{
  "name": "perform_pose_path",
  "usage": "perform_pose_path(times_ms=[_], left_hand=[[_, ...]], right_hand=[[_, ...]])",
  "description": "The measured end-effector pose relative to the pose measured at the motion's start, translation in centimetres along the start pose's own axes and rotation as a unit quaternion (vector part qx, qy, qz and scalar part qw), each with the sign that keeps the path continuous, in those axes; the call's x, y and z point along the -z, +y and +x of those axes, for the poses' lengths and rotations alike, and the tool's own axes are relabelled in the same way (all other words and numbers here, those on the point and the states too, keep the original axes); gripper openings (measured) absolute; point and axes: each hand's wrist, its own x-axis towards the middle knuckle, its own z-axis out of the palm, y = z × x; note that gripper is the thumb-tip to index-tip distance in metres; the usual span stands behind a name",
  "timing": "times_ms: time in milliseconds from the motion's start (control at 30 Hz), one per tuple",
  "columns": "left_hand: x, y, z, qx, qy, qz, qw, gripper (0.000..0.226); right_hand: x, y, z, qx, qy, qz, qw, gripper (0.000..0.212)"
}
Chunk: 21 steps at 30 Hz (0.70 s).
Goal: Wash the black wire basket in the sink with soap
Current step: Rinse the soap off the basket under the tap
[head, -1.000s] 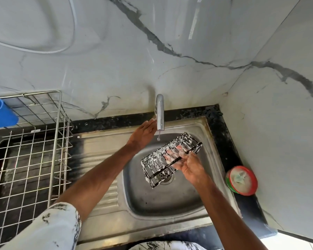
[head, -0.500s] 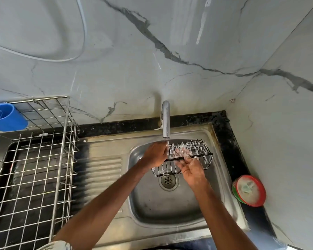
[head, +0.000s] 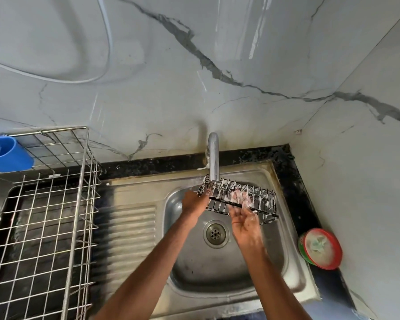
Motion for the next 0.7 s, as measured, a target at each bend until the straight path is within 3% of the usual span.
perform_pose_path(times_ms=[33,100,167,233,300,400,467,533,600,700], left_hand=[[0.2,-0.2,-0.1,0.07,-0.021,-0.077,0.994,0.044],[0.4,-0.2,-0.5,0.198,-0.1,-0.248,0.943,0.052],[-0.2,-0.2,-0.7,0.2,-0.117,-0.419,0.878,0.043],[-0.8,-0.1,-0.7,0.149,-0.089,-0.512,0.841,0.038],[-1.2,0.3,-0.9,0.106,-0.078,-0.502,0.855,0.032],[-1.2,0.5,-1.7,0.076,-0.09,-0.413,0.903,0.027],[-1.0,0.4,-2.1,0.048,-0.092,-0.37,0.923,0.029],[-0.7,0.0,-1.9,0.014,-0.105,-0.337,0.935,0.033],[-0.1,-0.5,-1.9,-0.022,-0.129,-0.289,0.948,0.035],[0.0,-1.3,-1.8,-0.089,-0.143,-0.179,0.969,0.038]], right_hand=[[0.1,0.3,0.1,-0.004,0.001,0.012,1.0,0.02],[0.3,0.9,-0.1,-0.007,-0.008,0.035,0.999,0.02],[0.4,1.4,-0.6,-0.005,-0.027,0.035,0.999,0.02],[0.8,2.0,-0.9,-0.007,-0.045,0.022,0.999,0.016],[1.9,2.2,-0.6,-0.015,-0.068,0.003,0.998,0.017],[3.9,1.6,-0.8,-0.036,-0.1,-0.058,0.993,0.04],[4.4,1.0,-1.9,-0.093,-0.077,-0.195,0.973,0.038],[3.4,-0.1,-3.0,-0.106,-0.05,-0.389,0.914,0.028],[1.0,-1.6,-3.5,-0.058,-0.047,-0.479,0.875,0.023],[-3.7,-2.6,-3.6,0.045,-0.102,-0.475,0.873,0.019]])
